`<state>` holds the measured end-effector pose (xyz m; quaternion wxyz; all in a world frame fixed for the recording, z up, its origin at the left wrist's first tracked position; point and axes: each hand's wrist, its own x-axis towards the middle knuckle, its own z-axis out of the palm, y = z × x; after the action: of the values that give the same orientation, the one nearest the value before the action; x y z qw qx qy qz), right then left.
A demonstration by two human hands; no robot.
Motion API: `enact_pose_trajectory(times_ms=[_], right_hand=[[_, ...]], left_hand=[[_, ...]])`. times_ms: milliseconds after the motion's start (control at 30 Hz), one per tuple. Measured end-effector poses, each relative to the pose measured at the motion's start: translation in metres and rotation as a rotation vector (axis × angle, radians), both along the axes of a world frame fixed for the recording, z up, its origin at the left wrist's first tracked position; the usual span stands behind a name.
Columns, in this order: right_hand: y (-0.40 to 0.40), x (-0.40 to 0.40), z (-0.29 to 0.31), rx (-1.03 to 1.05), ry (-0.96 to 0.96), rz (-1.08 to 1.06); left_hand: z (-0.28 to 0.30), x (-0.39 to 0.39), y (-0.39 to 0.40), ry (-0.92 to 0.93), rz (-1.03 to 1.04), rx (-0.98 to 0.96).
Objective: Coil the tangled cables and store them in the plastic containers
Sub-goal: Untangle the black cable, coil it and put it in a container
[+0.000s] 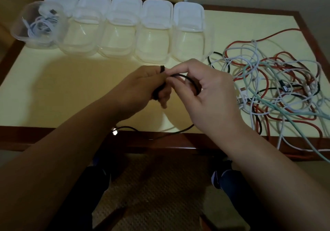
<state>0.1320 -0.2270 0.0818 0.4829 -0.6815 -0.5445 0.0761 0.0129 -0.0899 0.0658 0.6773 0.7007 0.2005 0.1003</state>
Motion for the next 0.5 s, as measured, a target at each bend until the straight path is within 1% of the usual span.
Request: enact_pose_trajectory(times_ms=[133, 233, 300, 400, 433, 500], right_hand=[[0.003, 0.009, -0.002, -0.019, 0.061, -0.015], [0.006, 0.014, -0.007, -0.076, 0.205, -0.065], [0.011, 0.016, -0.015, -0.147, 0.324, -0.067], [0.018, 0.016, -0.030, -0.375, 0.466, -0.040], [0.020, 0.014, -0.032, -0.435, 0.502, -0.014], [0.020, 0.009, -0.031, -0.512, 0.579, 0.025]], left_hand=[[0.010, 0.000, -0.004, 0.098, -0.141, -0.303], [0.014, -0.002, -0.003, 0.132, -0.227, -0.468], [0.015, -0.003, -0.003, 0.088, -0.208, -0.594], [0.015, -0.003, -0.007, -0.037, -0.137, -0.829], [0.015, -0.002, -0.010, -0.086, -0.100, -0.875], [0.016, 0.001, -0.015, -0.177, 0.036, -0.888]])
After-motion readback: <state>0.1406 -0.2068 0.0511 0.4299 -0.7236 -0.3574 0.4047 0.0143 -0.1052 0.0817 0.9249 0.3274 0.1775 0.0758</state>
